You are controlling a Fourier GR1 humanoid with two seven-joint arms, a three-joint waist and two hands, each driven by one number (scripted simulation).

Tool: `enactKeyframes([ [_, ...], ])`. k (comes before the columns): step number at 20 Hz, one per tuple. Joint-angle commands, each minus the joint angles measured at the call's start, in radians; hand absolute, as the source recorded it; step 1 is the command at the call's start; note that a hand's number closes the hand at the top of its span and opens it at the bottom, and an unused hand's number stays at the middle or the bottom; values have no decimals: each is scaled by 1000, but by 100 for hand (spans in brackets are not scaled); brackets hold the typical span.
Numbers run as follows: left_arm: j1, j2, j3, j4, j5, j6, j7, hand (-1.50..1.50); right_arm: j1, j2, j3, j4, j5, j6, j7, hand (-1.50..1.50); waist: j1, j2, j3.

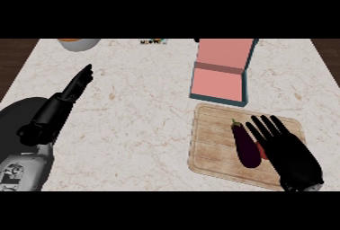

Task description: Pick the bell pepper from the cutting board and place it in the cardboard box

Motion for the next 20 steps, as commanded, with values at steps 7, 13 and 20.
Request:
enactKeyframes([
  [7,-115,-33,37,125,-42,-18,-21,0,-46,72,-46,179,55,-73,-56,-150,-4,2,0],
  [13,-1,-52,25,15,-51,-26,-16,0,-27,14,-32,205,84,-162,-206,150,-1,0,0],
  [20,-26,-63,34,9,-56,-37,10,0,-80,76,-50,305,134,-375,-253,150,0,0,0],
])
